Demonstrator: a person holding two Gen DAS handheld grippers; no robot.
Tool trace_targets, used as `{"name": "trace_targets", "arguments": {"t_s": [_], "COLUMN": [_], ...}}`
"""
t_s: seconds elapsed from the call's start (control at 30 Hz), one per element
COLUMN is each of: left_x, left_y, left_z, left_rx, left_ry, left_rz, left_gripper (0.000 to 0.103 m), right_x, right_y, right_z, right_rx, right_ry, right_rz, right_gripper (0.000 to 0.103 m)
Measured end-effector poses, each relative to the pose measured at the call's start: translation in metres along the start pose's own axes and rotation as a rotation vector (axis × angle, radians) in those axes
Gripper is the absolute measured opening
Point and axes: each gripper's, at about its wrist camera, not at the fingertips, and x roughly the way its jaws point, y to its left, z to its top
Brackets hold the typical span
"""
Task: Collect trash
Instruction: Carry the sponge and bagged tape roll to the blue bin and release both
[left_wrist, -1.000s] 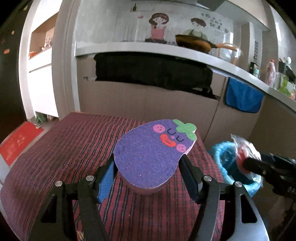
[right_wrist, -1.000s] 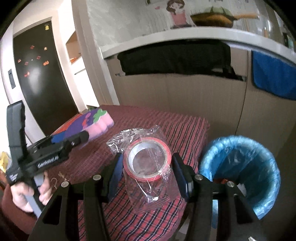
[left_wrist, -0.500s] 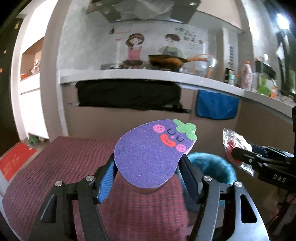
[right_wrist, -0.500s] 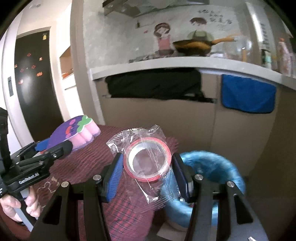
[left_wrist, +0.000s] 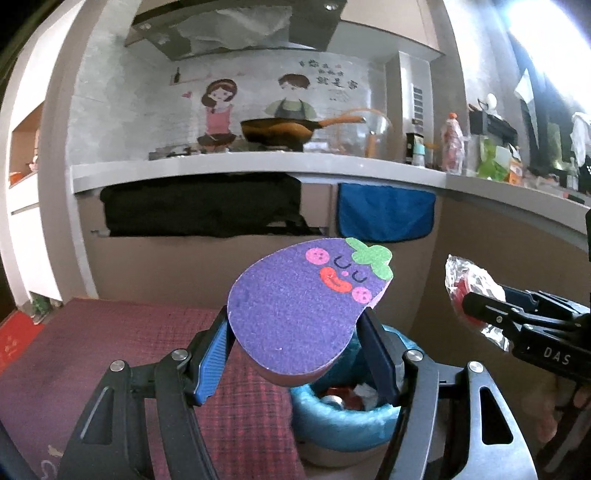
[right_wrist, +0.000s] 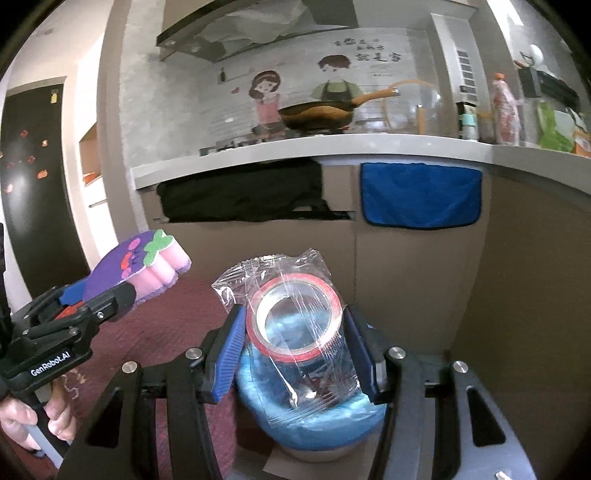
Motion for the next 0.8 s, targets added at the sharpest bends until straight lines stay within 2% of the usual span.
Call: {"name": "trace_targets", "arguments": {"t_s": [0.13, 0.43, 0.8], "left_x": [0.030, 0.091, 0.155], "left_y": [-0.012, -0.012, -0.004], "left_z": [-0.006, -0.019, -0.045], "left_rx": [0.007, -0.007, -0.034], "left_ry": [0.039, 0.127, 0.249], "left_rz": [-0.010, -0.012, -0.021], "left_gripper": [0.067, 0.067, 0.067], "right_x": [0.011, 0.056, 0.117], "right_y": [-0.019, -0.048, -0.057], "right_z": [-0.004, -0.019, -0.036], "right_rx": [0.019, 0.066, 0.092], "right_ry": [0.021, 0.095, 0.195], "right_rz": [-0.017, -0.033, -0.039], "right_gripper": [0.050, 0.050, 0.050]}}
